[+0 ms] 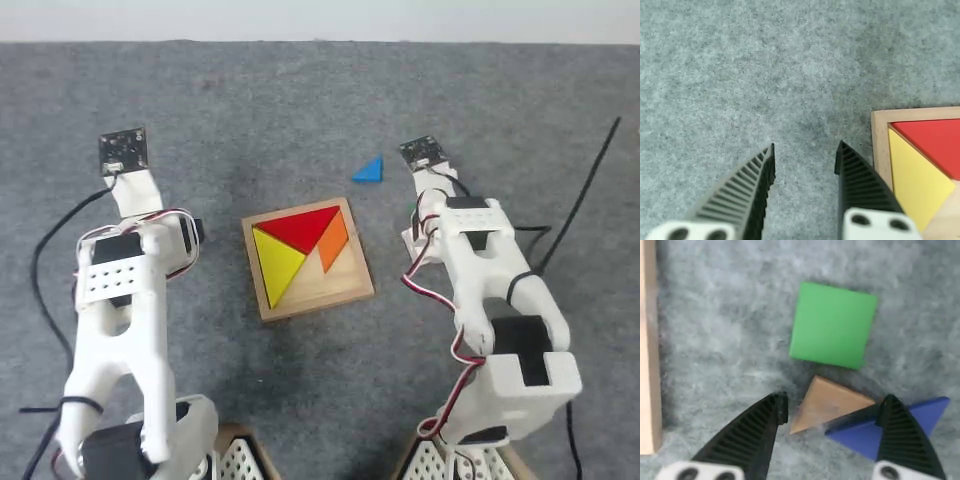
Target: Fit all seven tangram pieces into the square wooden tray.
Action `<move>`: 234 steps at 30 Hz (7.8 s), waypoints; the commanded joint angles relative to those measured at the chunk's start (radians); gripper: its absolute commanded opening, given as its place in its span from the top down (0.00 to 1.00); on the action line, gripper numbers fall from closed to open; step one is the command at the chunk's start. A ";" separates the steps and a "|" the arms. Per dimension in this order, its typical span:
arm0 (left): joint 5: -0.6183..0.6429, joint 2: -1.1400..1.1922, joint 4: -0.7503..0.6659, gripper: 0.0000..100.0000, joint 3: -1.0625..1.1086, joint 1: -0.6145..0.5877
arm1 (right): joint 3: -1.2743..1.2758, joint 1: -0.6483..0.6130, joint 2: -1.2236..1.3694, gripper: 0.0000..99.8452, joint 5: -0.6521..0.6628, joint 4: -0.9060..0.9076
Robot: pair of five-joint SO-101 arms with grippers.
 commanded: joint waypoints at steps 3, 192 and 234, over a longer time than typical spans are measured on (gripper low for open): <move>0.003 -0.009 -0.005 0.80 -0.005 0.005 | -0.026 0.010 -0.010 0.92 -0.034 0.027; 0.002 -0.012 -0.005 0.80 -0.005 0.000 | -0.261 -0.515 0.041 0.71 -0.048 0.107; -0.021 -0.011 -0.005 0.80 -0.005 0.003 | -0.253 -0.547 0.081 0.71 -0.224 0.108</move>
